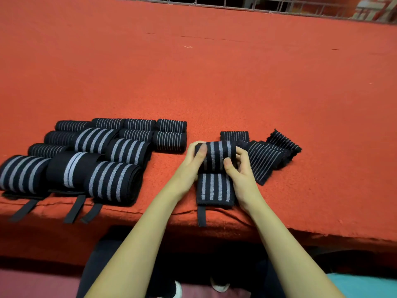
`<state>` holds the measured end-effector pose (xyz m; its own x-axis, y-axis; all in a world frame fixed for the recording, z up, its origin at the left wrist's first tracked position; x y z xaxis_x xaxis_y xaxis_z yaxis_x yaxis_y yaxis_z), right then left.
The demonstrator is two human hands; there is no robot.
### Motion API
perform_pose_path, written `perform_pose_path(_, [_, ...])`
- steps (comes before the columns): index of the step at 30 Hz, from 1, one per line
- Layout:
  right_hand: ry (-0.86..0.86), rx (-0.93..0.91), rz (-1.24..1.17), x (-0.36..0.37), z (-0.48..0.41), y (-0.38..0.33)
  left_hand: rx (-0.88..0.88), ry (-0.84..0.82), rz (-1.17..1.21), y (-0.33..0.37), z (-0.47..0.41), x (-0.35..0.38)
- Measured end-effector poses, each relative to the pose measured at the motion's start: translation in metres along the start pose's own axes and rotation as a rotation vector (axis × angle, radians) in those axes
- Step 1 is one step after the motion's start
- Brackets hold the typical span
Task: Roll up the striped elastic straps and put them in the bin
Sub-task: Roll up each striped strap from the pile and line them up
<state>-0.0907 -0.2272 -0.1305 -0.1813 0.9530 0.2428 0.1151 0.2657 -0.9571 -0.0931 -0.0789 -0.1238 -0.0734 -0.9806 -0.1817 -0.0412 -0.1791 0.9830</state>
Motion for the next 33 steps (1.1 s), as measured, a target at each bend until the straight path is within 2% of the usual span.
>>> perform_pose_path(3, [-0.037,0.019,-0.012,0.002,0.001,-0.003,0.069,0.032,0.018,-0.003,0.005,0.000])
perform_pose_path(8, [-0.008,0.041,-0.061,0.003,0.000,-0.005,0.197,0.012,-0.082,-0.001,0.012,0.000])
perform_pose_path(10, [0.009,0.038,-0.069,0.004,0.001,-0.005,0.168,-0.026,-0.067,-0.001,0.012,-0.001])
perform_pose_path(15, [-0.027,0.031,-0.082,-0.001,0.004,-0.004,-0.033,-0.104,0.070,0.006,0.005,-0.002])
perform_pose_path(20, [-0.095,0.056,-0.093,0.002,0.002,-0.004,-0.020,-0.050,0.246,0.001,0.008,-0.007])
perform_pose_path(26, [-0.046,0.136,-0.180,-0.002,-0.002,-0.001,0.003,-0.085,0.235,0.005,0.009,-0.006])
perform_pose_path(30, [-0.024,0.157,-0.263,-0.004,-0.002,-0.005,-0.001,-0.112,0.075,0.005,0.011,-0.010])
perform_pose_path(33, [-0.045,0.195,-0.310,0.001,0.001,-0.011,0.037,-0.121,-0.288,0.016,0.021,-0.020])
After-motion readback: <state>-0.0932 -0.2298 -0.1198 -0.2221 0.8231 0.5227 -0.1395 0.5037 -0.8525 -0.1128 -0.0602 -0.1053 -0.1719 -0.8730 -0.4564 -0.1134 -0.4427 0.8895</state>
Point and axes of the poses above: each hand's wrist, its own z-axis away from the middle knuckle, its own x-axis out of the palm, y = z × x, the point moved 1 cm from there along -z, towards the middle knuckle, and after that the axes turned 14 degrees about -z, right-handed, at the moved point
